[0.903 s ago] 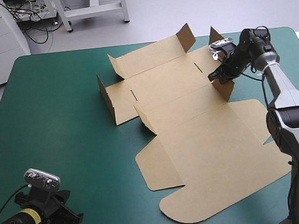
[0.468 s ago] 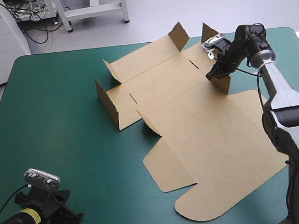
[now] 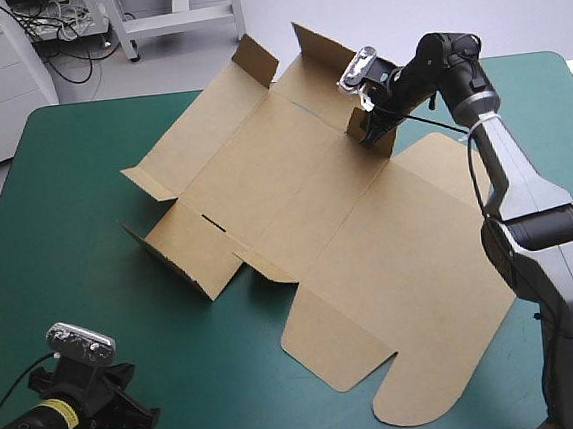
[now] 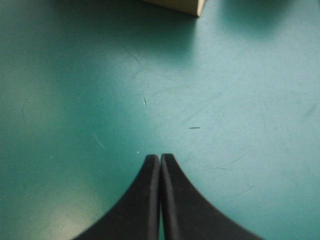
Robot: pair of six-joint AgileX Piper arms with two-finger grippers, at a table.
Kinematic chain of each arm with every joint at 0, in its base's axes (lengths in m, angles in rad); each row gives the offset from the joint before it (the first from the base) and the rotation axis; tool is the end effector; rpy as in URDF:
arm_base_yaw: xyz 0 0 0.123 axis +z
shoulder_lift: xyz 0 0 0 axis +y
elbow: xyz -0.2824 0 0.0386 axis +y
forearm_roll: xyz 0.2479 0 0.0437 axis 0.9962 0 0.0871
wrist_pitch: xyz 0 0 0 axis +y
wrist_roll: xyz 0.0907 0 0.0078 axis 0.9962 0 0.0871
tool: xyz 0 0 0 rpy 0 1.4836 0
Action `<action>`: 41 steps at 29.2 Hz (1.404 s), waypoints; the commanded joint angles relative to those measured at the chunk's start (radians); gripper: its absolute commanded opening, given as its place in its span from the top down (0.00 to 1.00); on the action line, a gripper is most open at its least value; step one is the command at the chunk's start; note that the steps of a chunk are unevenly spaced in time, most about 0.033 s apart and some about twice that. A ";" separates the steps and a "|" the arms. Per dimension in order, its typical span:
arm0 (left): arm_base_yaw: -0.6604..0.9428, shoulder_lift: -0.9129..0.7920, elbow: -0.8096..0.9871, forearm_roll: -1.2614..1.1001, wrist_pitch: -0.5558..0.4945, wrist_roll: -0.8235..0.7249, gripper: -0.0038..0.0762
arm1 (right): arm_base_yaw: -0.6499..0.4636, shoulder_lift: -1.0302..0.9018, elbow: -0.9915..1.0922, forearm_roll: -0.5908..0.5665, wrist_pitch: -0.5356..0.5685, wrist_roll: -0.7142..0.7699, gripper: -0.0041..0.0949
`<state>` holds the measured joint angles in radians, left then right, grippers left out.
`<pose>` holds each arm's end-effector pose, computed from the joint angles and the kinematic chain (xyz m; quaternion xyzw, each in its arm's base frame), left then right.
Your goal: Fold the box
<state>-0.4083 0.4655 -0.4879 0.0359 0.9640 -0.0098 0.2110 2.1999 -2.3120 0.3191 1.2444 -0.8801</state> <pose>0.0667 -0.0259 0.2648 0.1897 0.9170 -0.0557 0.3465 0.4672 0.1277 0.3252 -0.4861 0.8202 0.0655 0.2944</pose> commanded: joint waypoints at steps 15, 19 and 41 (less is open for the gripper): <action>-0.004 0.009 -0.024 -0.007 -0.045 -0.008 0.99 | 0.164 -0.067 -0.039 0.060 -0.014 -0.392 0.98; -0.004 0.009 -0.024 -0.007 -0.045 -0.008 0.99 | 0.179 -0.067 -0.039 0.165 -0.002 -0.476 0.98; -0.004 0.009 -0.024 -0.005 -0.045 -0.008 0.99 | 0.201 -0.002 -0.037 0.271 0.001 -0.494 0.74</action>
<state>-0.4083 0.4655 -0.4879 0.0349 0.9660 -0.0098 0.4108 2.2700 -2.3161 0.5282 1.2403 -1.3762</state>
